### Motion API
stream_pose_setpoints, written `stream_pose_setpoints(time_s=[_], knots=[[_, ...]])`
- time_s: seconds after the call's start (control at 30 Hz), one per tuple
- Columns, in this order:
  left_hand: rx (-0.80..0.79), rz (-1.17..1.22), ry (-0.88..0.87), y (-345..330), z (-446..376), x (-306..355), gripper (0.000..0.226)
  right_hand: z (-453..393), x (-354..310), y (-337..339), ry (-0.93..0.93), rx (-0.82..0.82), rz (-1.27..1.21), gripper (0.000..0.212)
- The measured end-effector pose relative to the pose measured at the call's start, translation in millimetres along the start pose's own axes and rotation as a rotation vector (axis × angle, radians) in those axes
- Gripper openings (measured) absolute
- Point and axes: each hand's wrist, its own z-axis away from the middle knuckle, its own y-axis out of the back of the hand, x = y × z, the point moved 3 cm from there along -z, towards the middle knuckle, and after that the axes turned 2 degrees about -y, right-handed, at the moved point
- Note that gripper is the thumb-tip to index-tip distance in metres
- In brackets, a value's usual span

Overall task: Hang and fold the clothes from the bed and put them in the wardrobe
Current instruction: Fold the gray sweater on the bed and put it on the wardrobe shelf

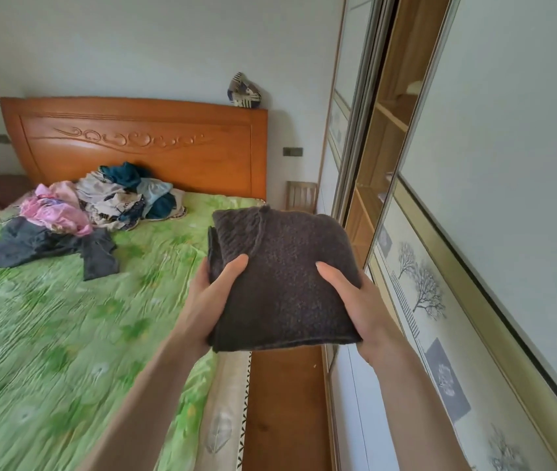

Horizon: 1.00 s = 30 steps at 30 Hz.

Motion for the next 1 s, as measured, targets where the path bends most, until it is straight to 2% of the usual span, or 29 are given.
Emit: stream_pose_setpoints(time_s=[0.37, 0.57, 0.7, 0.83, 1.0], knots=[[-0.029, -0.014, -0.004, -16.1, -184.5, 36.5, 0.056, -180.1, -44.5, -25.1, 0.011, -0.020, -0.047, 0.082], [-0.051, 0.011, 0.017, -37.5, -259.0, 34.1, 0.046, -247.0, -64.9, -19.3, 0.005, -0.015, -0.063, 0.080], [-0.067, 0.020, 0.011, -58.1, -313.0, 31.9, 0.056, -299.6, -76.9, -8.0, 0.003, -0.021, -0.075, 0.064], [-0.092, 0.029, 0.013, -81.9, -373.0, 32.8, 0.063, -363.9, -93.0, 8.2, 0.008, -0.048, -0.086, 0.077], [-0.109, 0.004, 0.006, -114.2, -455.4, 46.7, 0.057, -447.1, -116.2, 22.3, 0.019, -0.036, -0.084, 0.085]])
